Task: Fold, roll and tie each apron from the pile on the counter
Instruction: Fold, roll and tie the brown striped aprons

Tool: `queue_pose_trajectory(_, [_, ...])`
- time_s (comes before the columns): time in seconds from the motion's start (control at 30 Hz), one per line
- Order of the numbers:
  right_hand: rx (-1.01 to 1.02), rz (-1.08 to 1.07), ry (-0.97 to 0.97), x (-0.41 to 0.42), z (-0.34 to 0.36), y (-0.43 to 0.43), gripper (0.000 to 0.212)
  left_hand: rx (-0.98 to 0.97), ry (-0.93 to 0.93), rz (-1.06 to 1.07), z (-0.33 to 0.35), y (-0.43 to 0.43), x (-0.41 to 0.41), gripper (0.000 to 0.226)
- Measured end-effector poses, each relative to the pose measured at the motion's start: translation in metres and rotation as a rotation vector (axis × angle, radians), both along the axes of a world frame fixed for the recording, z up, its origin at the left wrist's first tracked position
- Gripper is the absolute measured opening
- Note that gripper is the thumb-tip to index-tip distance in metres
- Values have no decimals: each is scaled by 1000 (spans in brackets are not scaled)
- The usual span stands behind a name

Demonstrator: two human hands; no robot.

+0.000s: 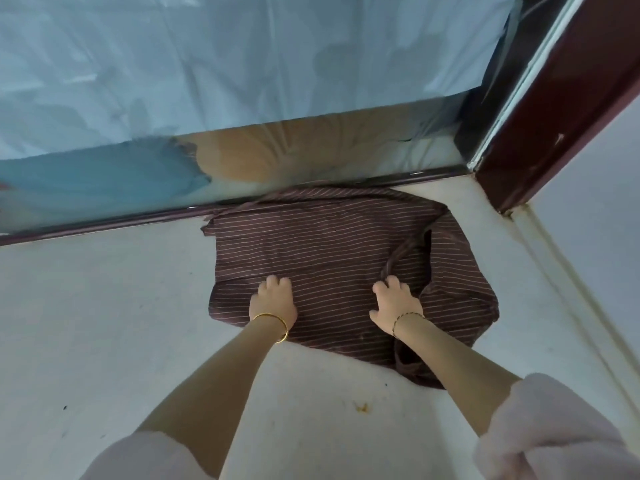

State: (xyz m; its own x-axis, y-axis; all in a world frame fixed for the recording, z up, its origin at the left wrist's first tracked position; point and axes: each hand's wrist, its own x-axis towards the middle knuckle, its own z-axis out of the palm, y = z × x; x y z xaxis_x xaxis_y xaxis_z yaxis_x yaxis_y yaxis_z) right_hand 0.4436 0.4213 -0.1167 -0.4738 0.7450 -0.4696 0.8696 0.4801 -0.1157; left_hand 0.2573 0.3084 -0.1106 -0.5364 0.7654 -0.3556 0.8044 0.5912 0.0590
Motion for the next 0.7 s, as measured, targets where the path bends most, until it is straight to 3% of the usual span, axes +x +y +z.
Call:
queue_pose_trajectory(0.07, [154,46,35,1,5,-3,50,122,164,193,-1,-5,-10,47])
queue_pose_trajectory(0.13, [236,185,151,-2,7,-13,40,166,132,504,-4,-14,-25,61])
queue_pose_trajectory(0.23, [51,319,210,-13,2,-40,34,205,-133,1001,-11,-26,-48,55])
queue_pose_trajectory(0.3, [-15,348,100,-17,-7,-57,51,245,-274,1147,-15,-35,-59,44])
queue_pose_trajectory(0.37, [11,359,-7,-15,-15,-64,64,439,-535,1184,-18,-44,-65,35])
queue_pose_trajectory(0.43, [65,318,6,-13,-18,-68,58,598,-988,1132,-7,-53,-62,28])
queue_pose_trajectory(0.47, [100,284,39,-12,-19,-66,50,600,-1121,1024,-2,-55,-59,27])
queue_pose_trajectory(0.5, [126,255,67,-12,-18,-64,40,552,-1129,854,-1,-54,-57,27])
queue_pose_trajectory(0.53, [126,229,105,-12,-16,-63,32,462,-1014,652,-1,-56,-56,31])
queue_pose_trajectory(0.6, [36,148,195,-12,-9,-58,19,287,-595,295,-6,-58,-55,34])
queue_pose_trajectory(0.63, [-31,108,241,-11,-4,-57,14,243,-445,181,-10,-61,-54,32])
queue_pose_trajectory(0.7, [-166,41,322,-8,2,-57,7,247,-360,169,-8,-66,-52,22])
